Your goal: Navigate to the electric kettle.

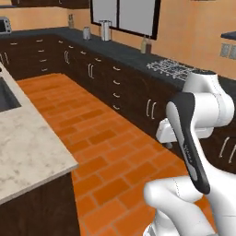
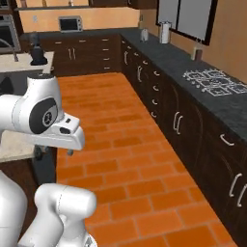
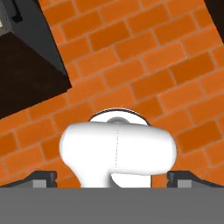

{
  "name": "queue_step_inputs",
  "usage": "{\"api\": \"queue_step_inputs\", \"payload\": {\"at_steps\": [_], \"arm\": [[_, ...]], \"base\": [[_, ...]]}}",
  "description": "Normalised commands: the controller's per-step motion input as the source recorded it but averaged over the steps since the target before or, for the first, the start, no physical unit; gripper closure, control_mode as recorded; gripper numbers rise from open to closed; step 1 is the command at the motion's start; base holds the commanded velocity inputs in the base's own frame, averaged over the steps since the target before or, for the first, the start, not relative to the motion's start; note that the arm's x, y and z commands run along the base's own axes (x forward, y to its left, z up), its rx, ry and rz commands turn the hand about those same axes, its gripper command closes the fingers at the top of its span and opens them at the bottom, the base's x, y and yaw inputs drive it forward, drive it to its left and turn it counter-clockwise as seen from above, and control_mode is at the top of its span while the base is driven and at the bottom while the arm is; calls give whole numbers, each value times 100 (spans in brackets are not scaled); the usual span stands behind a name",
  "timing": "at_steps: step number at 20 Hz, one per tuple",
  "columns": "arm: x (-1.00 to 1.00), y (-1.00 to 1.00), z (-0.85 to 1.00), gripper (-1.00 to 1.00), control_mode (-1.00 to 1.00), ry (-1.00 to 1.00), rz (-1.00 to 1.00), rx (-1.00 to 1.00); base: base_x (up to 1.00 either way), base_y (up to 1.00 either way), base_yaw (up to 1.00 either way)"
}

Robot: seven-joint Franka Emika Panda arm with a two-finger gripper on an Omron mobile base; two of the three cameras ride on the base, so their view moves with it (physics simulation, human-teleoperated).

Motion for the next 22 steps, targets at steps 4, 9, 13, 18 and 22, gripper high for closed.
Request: {"api": "queue_step_inputs", "payload": {"at_steps": [4,9,13,18,22], "arm": [[0,0,0,-100,100,0,0,0],[0,0,0,-100,100,0,0,0],[0,0,0,-100,100,0,0,0],[0,0,0,-100,100,0,0,0],[0,0,0,-100,100,0,0,0]], "base": [[94,-88,40],[100,-72,36],[100,-36,34],[100,-8,25],[100,-10,15]]}}
